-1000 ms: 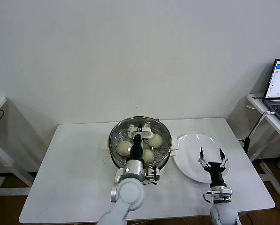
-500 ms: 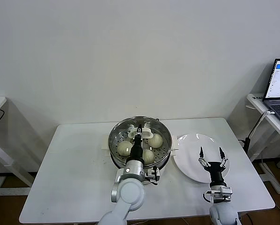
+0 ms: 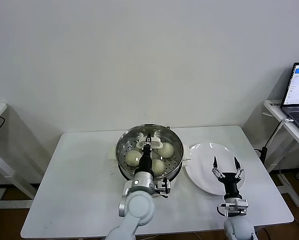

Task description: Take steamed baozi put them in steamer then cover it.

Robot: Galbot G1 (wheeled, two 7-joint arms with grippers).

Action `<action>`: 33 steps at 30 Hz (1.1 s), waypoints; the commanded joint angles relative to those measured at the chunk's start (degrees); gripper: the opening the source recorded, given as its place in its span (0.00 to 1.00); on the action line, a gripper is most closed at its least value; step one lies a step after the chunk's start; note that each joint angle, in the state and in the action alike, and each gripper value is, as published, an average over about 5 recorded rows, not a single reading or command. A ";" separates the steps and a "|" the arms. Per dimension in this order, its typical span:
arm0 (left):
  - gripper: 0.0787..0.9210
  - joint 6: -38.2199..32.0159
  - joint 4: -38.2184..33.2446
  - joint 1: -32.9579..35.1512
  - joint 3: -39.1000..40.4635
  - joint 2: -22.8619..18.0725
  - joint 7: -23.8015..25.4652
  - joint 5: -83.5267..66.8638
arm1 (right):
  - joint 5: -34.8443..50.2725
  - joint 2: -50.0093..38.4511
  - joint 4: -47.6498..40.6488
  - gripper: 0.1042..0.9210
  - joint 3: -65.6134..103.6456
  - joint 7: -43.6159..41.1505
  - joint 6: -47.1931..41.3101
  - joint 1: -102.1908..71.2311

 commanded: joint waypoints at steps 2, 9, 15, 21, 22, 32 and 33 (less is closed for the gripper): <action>0.26 0.03 -1.21 0.39 0.13 0.07 0.48 -0.15 | -0.04 0.07 -0.12 0.88 -0.05 -0.08 0.09 -0.07; 0.49 0.23 -3.68 1.54 0.56 0.81 0.25 -1.07 | 0.04 0.03 0.11 0.88 0.08 -0.22 0.04 -0.06; 0.70 0.57 -7.33 3.59 1.06 3.11 0.22 -2.73 | 0.05 -0.01 0.15 0.88 -0.02 -0.38 0.04 0.34; 0.82 1.15 -13.07 5.83 1.79 6.51 0.97 -7.32 | -0.36 0.31 -0.12 0.88 -0.08 -0.47 0.11 0.88; 0.82 1.24 -14.13 6.19 1.84 7.21 1.18 -8.14 | -0.61 0.38 -0.23 0.88 0.00 -0.38 0.08 1.02; 0.88 0.41 -25.98 10.62 -5.31 13.22 -1.49 -27.56 | 0.58 -0.80 1.89 0.88 -1.49 4.21 -6.93 0.69; 0.88 -0.17 -26.99 11.31 -7.56 13.54 -3.23 -31.50 | 1.17 -0.90 2.07 0.88 -1.58 4.21 -7.34 0.59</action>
